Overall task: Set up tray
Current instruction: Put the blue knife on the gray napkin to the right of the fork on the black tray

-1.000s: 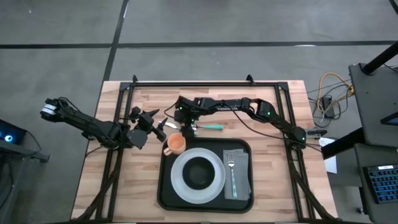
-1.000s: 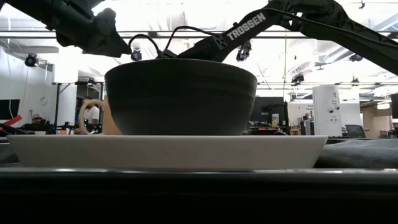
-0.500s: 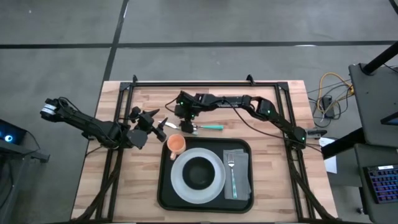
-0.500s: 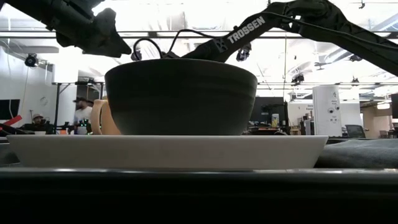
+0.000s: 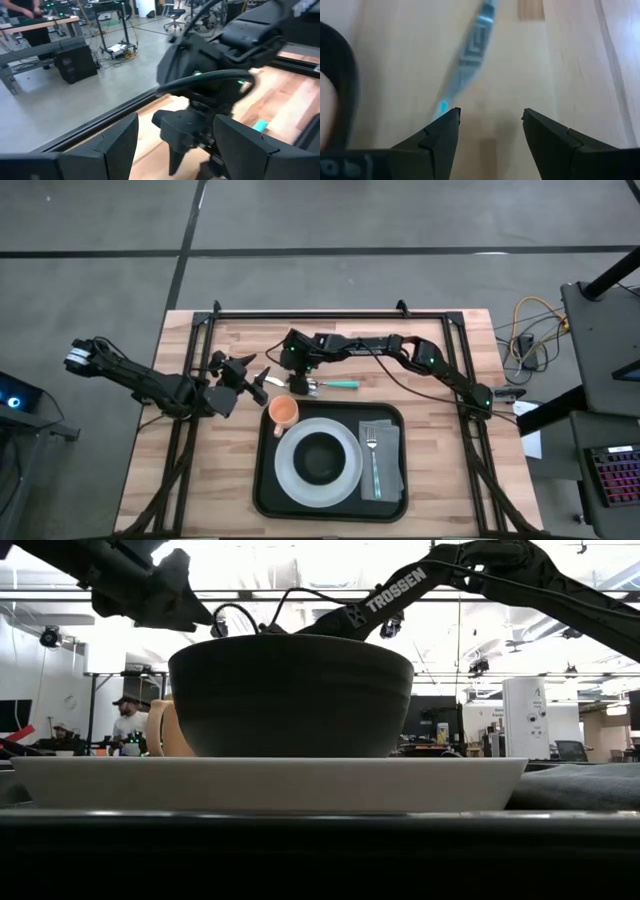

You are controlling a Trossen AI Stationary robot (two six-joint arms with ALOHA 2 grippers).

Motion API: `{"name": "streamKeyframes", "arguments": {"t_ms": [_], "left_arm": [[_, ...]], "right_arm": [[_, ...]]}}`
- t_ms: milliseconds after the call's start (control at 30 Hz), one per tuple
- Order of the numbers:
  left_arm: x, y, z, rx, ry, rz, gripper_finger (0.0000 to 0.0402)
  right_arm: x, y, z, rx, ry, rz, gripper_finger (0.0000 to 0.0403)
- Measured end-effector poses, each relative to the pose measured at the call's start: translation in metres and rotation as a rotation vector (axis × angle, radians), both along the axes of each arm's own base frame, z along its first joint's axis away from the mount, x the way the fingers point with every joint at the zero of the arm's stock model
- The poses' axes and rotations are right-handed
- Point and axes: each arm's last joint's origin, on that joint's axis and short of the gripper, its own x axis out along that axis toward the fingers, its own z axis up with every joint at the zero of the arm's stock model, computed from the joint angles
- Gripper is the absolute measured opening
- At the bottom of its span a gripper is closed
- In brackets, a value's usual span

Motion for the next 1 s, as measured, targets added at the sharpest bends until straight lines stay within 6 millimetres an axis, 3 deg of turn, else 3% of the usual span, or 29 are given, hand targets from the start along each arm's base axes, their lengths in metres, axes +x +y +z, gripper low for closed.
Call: {"name": "streamKeyframes", "arguments": {"t_ms": [767,1000], "left_arm": [[0.002,0.007,-0.001,-0.016,0.023,-0.005,0.0238],[0.002,0.006,-0.002,-0.022,0.022,-0.013,0.0238]], "right_arm": [[0.012,0.026,0.011,0.024,-0.041,0.022,0.0208],[0.011,0.035,0.006,0.025,-0.026,0.048,0.0208]]}}
